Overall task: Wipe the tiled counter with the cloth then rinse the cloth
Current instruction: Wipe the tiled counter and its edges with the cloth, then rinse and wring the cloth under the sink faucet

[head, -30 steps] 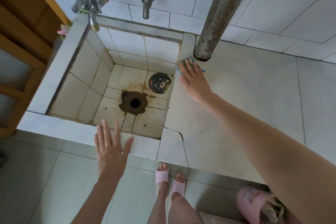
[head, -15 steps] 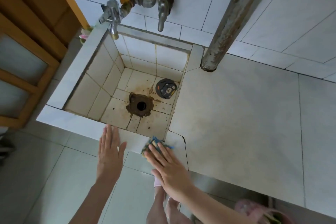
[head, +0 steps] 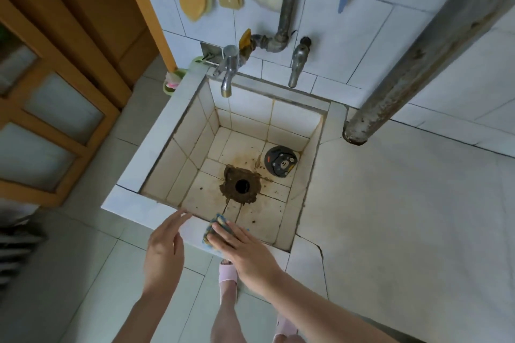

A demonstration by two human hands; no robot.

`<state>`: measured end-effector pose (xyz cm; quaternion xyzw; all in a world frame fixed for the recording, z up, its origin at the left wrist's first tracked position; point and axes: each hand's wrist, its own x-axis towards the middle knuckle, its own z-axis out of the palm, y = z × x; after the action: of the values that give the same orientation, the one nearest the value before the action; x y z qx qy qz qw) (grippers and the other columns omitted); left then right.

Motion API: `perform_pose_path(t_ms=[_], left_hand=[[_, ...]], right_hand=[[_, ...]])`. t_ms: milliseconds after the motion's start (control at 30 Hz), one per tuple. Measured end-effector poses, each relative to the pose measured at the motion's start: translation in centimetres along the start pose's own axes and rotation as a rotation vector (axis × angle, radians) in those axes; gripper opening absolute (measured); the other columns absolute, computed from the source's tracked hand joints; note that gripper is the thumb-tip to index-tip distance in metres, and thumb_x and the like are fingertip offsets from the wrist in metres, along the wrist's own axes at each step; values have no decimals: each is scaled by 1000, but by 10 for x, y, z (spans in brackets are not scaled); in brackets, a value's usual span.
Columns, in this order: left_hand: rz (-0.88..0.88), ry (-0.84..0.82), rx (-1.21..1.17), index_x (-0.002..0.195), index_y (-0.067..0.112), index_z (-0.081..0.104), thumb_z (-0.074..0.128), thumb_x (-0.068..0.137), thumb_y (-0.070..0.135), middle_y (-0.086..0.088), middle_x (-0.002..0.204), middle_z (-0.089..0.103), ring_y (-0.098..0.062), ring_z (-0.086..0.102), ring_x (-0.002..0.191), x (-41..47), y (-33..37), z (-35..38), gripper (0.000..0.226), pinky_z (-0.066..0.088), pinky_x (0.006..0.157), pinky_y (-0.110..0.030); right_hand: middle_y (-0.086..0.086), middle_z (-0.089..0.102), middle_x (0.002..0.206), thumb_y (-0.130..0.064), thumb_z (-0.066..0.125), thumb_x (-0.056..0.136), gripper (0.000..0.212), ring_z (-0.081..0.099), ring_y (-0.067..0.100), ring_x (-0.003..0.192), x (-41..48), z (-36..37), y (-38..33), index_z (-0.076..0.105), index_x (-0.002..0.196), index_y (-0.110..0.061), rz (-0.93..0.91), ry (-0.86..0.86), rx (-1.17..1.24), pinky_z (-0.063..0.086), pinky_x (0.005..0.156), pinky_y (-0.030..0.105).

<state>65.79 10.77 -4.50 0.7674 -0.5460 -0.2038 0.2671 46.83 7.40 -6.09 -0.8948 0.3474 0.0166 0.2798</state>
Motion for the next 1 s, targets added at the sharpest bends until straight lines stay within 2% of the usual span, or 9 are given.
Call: perform_pose_path(t_ms=[67, 133, 233, 367, 433, 533, 800, 900, 1000], left_hand=[[-6, -16, -43, 121, 19, 60, 40, 89, -11, 7, 130, 54, -14, 49, 123, 12, -5, -14, 48, 40, 104, -34], [-21, -37, -85, 122, 21, 59, 40, 91, -9, 13, 129, 52, -8, 48, 121, 24, -6, -26, 47, 37, 104, -28], [-71, -106, -141, 120, 31, 58, 43, 95, 1, 22, 126, 53, 2, 48, 116, 44, -5, -42, 43, 37, 100, -20], [-269, -220, -542, 112, 26, 61, 49, 94, 2, 22, 106, 65, -1, 58, 106, 85, 9, -50, 33, 43, 85, -8], [-383, -279, -743, 117, 10, 57, 50, 92, -2, 7, 103, 65, -11, 59, 101, 108, 24, -51, 29, 45, 77, -3], [-442, -421, -727, 120, 20, 55, 58, 91, 18, 6, 107, 65, -5, 59, 102, 135, 38, -50, 30, 45, 79, -9], [-440, -460, -750, 87, 18, 67, 67, 83, 9, -6, 88, 70, -21, 65, 88, 161, 57, -35, 10, 52, 73, -24], [-519, -439, -793, 95, 10, 65, 63, 85, 8, -7, 92, 66, -21, 63, 88, 172, 65, -31, 10, 52, 67, -21], [-515, -393, -850, 102, 6, 61, 60, 87, 5, -9, 95, 65, -18, 64, 85, 187, 79, -31, 15, 53, 60, -14]], right_hand=[[-10, -2, 158, 11, 54, 78, 88, -12, 10, 142, 18, -5, -3, 15, 149, -24, -6, -2, 43, 8, 115, 29], [-6, 21, 155, 11, 53, 78, 79, 18, 14, 143, 36, -10, -4, 29, 145, -24, 43, 22, 132, 30, 108, 29], [-3, 56, 126, -4, 46, 94, 47, 57, 14, 105, 62, -33, -1, 41, 136, -24, 371, 159, 402, 42, 80, 15], [3, 59, 101, -10, 42, 98, 15, 57, 16, 86, 92, -68, 8, 49, 103, -23, 750, 486, 1303, 45, 70, 24], [9, 58, 102, -8, 45, 96, 10, 58, 20, 86, 101, -83, 12, 51, 100, -15, 757, 516, 1611, 47, 72, 29], [12, 61, 101, -9, 48, 94, 11, 59, 27, 92, 107, -93, 8, 53, 104, -8, 674, 468, 1813, 47, 79, 35], [13, 58, 119, -35, 58, 89, 43, 59, 20, 98, 113, -113, 9, 53, 121, -7, 735, 495, 1558, 51, 81, 27], [-3, 55, 127, -34, 55, 92, 40, 52, 16, 118, 105, -137, 18, 51, 128, -17, 771, 595, 1226, 43, 93, 26], [-7, 58, 121, -27, 55, 93, 36, 54, 8, 111, 102, -177, 25, 53, 127, -19, 673, 724, 980, 40, 82, 14]])
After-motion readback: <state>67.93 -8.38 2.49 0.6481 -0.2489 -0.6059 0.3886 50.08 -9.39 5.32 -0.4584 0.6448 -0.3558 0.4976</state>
